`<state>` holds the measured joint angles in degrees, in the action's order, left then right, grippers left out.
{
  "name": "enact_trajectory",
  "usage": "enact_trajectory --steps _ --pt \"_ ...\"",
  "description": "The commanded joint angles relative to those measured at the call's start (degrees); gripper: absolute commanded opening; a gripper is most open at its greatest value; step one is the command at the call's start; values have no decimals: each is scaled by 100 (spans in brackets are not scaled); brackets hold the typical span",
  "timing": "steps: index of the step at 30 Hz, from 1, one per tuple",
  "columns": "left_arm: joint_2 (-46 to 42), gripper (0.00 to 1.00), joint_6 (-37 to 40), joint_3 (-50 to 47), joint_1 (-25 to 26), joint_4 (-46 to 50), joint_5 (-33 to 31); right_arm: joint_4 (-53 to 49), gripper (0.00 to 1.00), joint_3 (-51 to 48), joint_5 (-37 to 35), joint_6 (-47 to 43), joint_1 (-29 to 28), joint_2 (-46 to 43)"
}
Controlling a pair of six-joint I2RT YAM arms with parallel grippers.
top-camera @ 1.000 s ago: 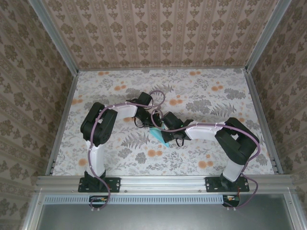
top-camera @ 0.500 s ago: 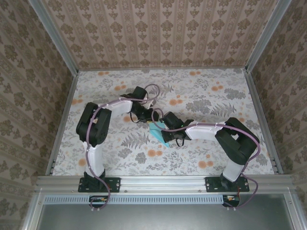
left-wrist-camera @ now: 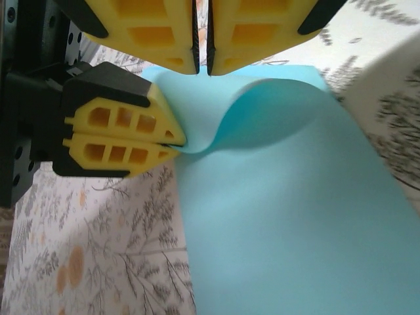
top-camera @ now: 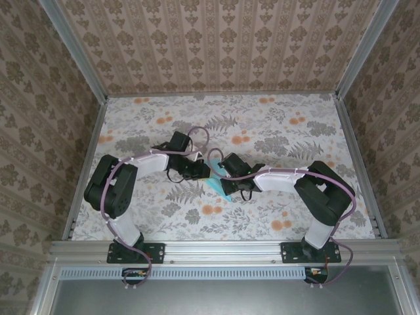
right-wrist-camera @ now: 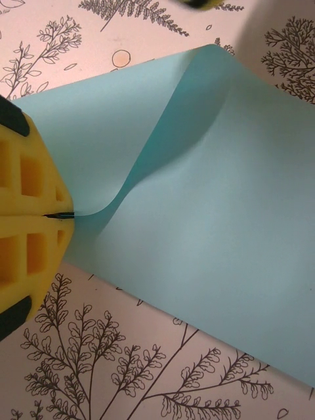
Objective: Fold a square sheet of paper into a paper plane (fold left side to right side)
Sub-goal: Third fold the triangle at the center of the table.
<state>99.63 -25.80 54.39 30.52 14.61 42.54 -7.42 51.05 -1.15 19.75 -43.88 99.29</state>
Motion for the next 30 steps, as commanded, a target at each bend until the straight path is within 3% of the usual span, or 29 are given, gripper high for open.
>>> enact_trajectory --steps 1,12,30 --pt "-116 14 -264 -102 134 -507 272 -494 0 -165 292 44 -77 249" --pt "255 14 -467 -185 417 -828 169 -532 0 -157 277 26 -78 258" --pt "478 12 -314 -399 437 -512 -229 -591 0 -122 258 5 -80 333"
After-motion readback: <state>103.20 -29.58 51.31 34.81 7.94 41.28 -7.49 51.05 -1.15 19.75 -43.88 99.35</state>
